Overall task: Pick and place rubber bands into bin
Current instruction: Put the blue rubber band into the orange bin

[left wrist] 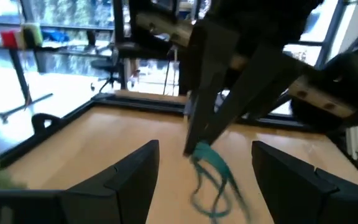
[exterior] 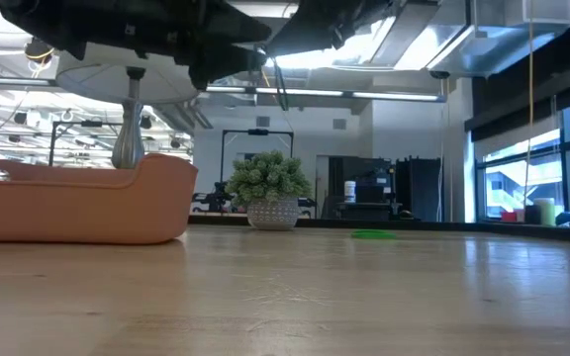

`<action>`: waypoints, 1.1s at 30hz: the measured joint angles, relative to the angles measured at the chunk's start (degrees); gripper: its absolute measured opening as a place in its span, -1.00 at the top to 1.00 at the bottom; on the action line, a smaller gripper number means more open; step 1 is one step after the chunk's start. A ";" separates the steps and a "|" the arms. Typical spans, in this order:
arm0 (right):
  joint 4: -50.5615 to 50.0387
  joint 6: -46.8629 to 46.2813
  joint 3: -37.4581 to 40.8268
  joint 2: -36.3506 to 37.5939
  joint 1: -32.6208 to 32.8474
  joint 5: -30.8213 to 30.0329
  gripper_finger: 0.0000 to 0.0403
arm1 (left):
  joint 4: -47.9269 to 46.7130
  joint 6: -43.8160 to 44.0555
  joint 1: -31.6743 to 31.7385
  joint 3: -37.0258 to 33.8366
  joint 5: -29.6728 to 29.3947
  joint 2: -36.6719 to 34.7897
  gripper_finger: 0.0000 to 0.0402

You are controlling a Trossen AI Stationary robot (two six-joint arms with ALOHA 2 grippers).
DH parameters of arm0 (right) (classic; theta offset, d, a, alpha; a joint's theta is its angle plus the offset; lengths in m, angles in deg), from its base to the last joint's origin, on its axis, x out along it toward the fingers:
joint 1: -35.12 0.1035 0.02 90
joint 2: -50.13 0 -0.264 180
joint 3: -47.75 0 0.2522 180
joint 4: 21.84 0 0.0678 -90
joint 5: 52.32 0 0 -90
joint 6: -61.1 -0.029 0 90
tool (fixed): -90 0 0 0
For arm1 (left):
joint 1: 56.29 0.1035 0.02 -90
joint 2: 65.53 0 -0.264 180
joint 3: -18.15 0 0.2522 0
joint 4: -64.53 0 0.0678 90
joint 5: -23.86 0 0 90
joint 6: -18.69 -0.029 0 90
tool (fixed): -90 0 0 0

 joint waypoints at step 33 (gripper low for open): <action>-7.02 -6.88 0.00 0.00 0.05 0.00 0.19 | -17.10 2.95 -0.80 -0.04 -1.56 -7.83 0.98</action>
